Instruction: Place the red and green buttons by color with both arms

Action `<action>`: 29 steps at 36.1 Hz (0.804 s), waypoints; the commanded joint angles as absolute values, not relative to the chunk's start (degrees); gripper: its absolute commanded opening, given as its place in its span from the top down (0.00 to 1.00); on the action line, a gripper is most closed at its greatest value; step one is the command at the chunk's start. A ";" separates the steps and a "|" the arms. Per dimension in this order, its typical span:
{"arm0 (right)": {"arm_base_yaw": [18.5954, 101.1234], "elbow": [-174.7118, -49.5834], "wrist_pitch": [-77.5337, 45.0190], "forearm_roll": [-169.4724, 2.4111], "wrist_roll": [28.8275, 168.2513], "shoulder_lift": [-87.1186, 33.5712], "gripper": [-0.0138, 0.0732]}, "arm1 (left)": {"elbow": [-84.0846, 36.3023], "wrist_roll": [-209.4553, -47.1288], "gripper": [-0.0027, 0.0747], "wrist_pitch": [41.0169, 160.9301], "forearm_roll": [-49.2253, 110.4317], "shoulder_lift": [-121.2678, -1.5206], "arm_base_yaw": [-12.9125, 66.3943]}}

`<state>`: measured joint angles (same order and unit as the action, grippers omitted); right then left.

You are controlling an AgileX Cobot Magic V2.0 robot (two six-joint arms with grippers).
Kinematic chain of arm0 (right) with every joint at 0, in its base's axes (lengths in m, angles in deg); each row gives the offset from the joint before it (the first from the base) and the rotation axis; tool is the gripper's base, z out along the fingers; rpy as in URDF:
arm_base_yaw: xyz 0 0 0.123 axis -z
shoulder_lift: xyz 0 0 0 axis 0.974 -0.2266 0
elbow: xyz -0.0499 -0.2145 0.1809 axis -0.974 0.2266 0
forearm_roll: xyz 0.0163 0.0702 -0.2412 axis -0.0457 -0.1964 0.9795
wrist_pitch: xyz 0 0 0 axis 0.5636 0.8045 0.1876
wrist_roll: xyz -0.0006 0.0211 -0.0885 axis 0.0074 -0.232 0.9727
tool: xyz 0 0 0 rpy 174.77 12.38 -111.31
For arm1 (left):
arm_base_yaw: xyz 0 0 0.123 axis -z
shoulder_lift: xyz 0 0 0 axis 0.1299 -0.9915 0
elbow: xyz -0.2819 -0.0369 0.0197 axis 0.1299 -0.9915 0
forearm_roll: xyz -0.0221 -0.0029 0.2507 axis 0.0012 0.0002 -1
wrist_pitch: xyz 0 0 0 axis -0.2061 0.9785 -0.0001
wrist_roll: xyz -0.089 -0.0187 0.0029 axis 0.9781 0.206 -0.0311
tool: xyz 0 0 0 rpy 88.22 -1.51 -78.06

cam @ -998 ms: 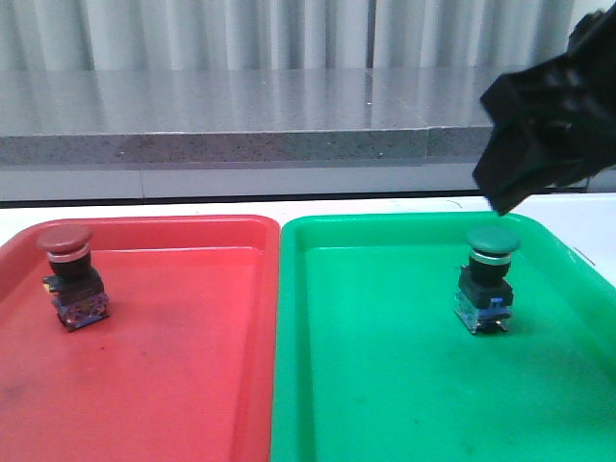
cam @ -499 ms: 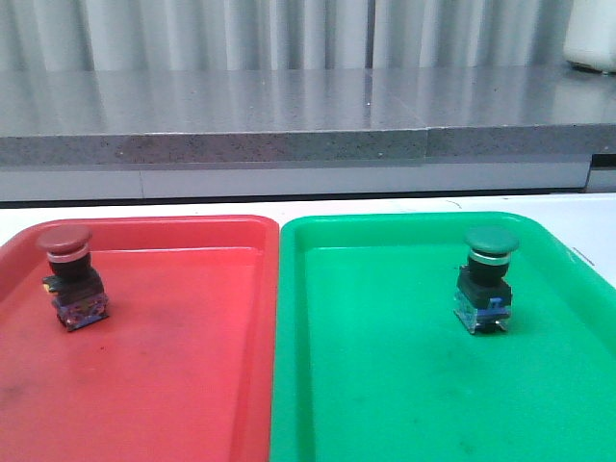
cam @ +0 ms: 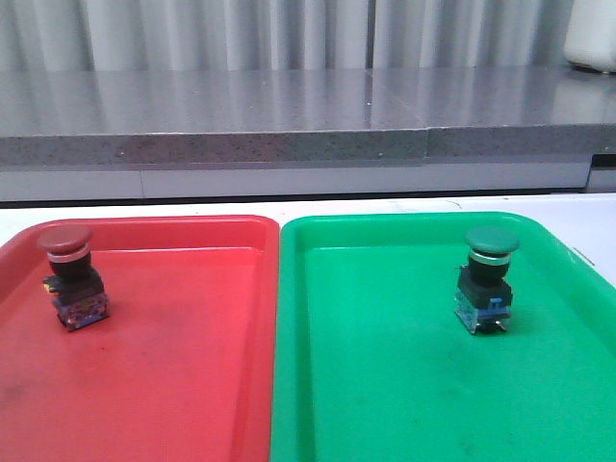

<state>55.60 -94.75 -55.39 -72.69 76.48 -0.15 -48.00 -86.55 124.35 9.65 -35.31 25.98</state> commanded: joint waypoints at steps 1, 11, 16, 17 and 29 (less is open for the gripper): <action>55.48 -95.99 -51.97 -71.27 76.80 -0.20 0.36 | -46.48 -86.58 0.33 120.19 9.85 -35.37 26.55; 55.48 -95.99 -52.01 -70.89 76.80 -0.20 0.88 | -46.48 -86.58 0.34 119.99 9.85 -35.37 26.55; 55.48 -95.99 -52.16 -70.87 76.80 -0.20 0.96 | -46.48 -86.58 0.60 119.99 9.85 -35.37 26.55; 55.48 -95.99 -52.16 -70.87 76.80 -0.20 0.97 | -46.48 -86.58 0.66 119.99 9.85 -35.37 26.55; 55.48 -95.99 -52.16 -70.82 76.80 -0.20 0.97 | -46.48 -86.58 0.99 119.99 9.85 -35.37 26.55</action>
<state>55.60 -94.70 -55.52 -71.55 76.48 -0.15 -48.00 -86.55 124.14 9.65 -35.31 25.98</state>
